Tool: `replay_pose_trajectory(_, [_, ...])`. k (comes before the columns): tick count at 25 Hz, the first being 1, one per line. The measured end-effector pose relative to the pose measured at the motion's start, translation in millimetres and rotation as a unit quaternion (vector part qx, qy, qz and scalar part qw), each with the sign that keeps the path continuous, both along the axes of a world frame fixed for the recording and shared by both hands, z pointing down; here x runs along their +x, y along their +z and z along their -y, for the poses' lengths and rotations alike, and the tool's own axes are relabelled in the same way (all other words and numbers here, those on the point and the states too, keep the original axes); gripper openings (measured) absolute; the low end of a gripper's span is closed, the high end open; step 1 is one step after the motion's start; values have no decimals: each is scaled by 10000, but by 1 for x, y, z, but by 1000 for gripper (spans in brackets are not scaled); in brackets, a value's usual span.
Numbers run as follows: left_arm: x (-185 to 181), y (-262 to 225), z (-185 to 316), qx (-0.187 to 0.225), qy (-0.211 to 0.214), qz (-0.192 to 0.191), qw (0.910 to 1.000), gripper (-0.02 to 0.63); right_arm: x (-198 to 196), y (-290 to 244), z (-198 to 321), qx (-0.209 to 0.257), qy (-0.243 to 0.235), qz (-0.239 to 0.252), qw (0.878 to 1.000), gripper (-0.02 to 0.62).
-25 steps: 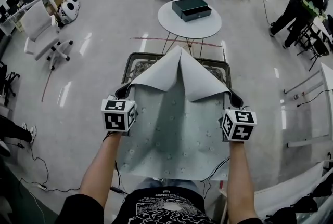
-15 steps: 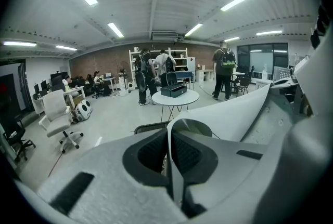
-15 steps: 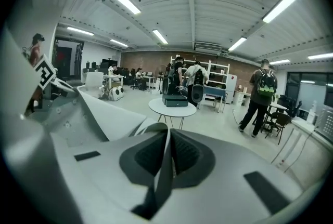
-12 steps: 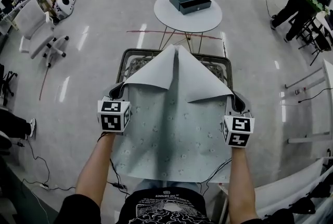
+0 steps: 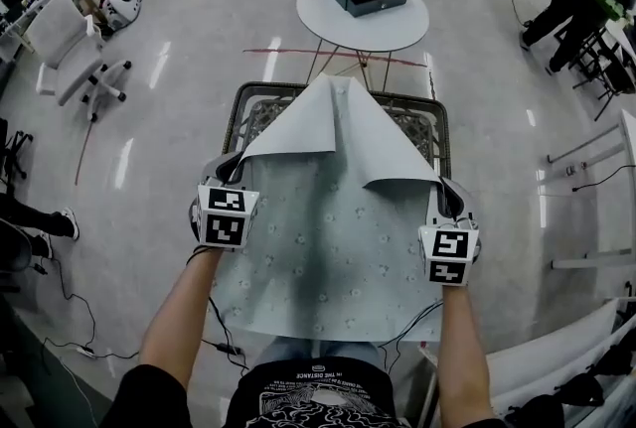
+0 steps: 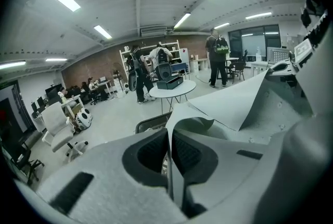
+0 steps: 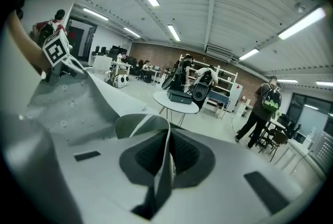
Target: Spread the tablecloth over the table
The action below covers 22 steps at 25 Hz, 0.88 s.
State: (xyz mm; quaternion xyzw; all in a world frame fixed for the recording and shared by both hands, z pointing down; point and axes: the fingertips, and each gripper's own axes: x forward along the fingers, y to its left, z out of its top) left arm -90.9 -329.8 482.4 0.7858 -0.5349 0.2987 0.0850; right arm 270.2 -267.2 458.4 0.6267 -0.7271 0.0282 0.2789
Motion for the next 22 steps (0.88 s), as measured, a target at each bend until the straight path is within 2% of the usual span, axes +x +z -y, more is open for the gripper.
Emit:
replay_pose_trajectory(7, [25,17,-7,83,275,40,9996,25,-27,45,-23,-455,-277,-305,9981,8])
replay_pose_trajectory(13, [45,30,-16,177,465,75,9987,49,-43,67,-28,-565,-404,-539,9961,15])
replay_pose_trajectory(22, [61,43,-23,316,717,339,9963,160,-51,81,-31,-583,-323,-684,9954,31])
